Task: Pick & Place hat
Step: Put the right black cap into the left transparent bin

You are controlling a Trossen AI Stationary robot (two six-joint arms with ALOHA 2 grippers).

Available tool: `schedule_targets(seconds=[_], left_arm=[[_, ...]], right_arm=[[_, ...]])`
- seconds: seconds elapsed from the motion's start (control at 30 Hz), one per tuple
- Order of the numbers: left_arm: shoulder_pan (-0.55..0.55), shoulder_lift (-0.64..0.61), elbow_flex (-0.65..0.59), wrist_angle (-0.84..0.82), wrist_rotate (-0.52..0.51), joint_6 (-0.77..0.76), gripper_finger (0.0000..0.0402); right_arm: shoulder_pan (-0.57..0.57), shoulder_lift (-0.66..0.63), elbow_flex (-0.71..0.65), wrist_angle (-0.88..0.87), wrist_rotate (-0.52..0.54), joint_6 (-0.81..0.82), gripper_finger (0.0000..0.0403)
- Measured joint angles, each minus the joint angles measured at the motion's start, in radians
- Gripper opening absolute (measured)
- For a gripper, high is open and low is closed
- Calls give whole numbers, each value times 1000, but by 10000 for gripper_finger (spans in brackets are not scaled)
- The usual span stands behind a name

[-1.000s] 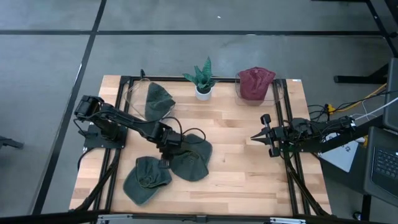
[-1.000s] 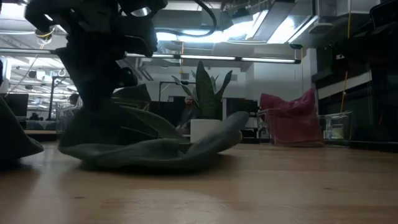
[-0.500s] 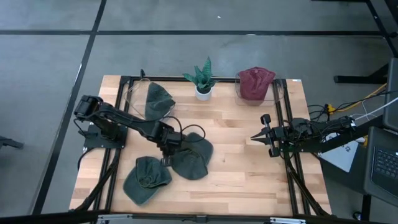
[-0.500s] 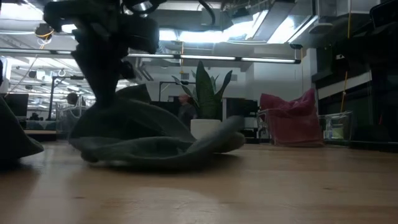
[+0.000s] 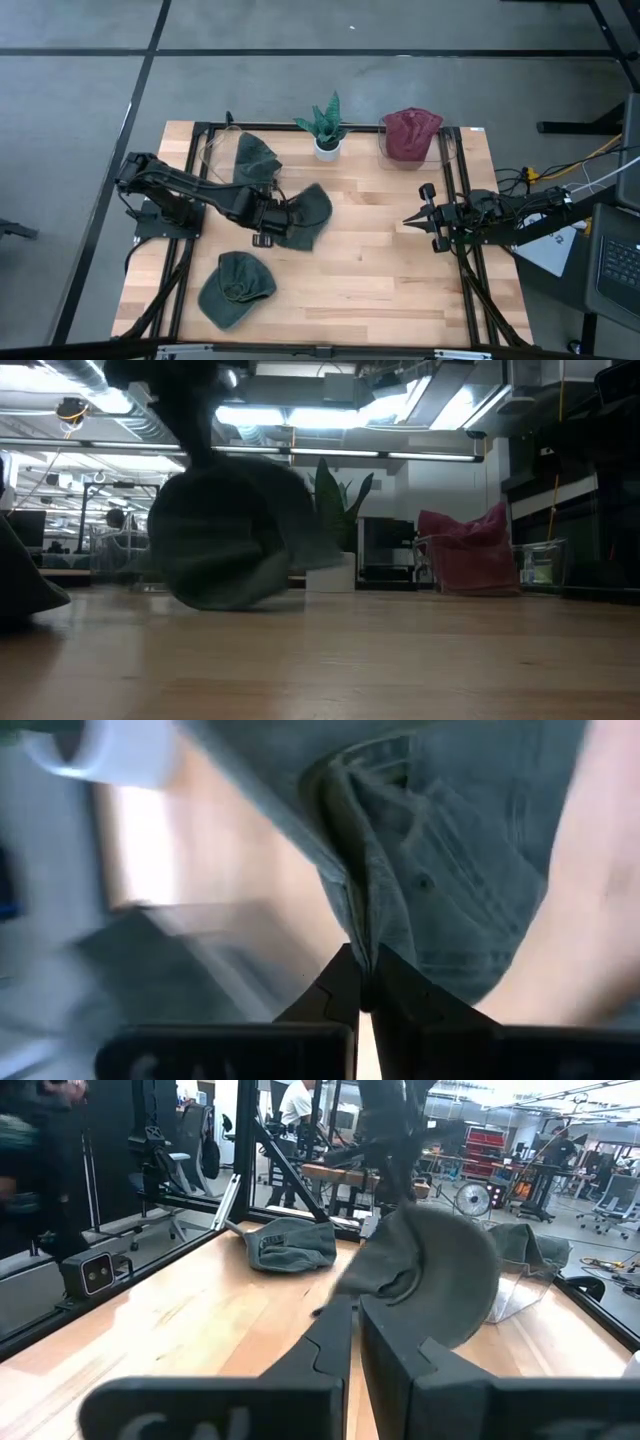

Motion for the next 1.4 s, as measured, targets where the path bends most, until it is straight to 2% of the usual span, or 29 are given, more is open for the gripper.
schedule_targets(seconds=[0.13,0.27,0.43,0.7,1.0,1.13,1.4], left_arm=[[-25,-1,74,-136,-171,-23,5],[-52,-2,118,-254,-330,-115,4],[-89,-2,96,-318,-405,-291,4],[-148,-1,-6,-302,-397,-623,4],[-203,0,-23,-280,-354,-660,5],[-228,0,-23,-279,-285,-707,5],[-297,0,-64,-253,-197,-951,5]], right_arm=[[0,0,0,0,0,0,26],[0,0,0,0,0,0,26],[0,0,0,0,0,0,26],[0,0,0,0,0,0,26],[0,0,0,0,0,0,26],[0,0,0,0,0,0,26],[0,0,0,0,0,0,26]])
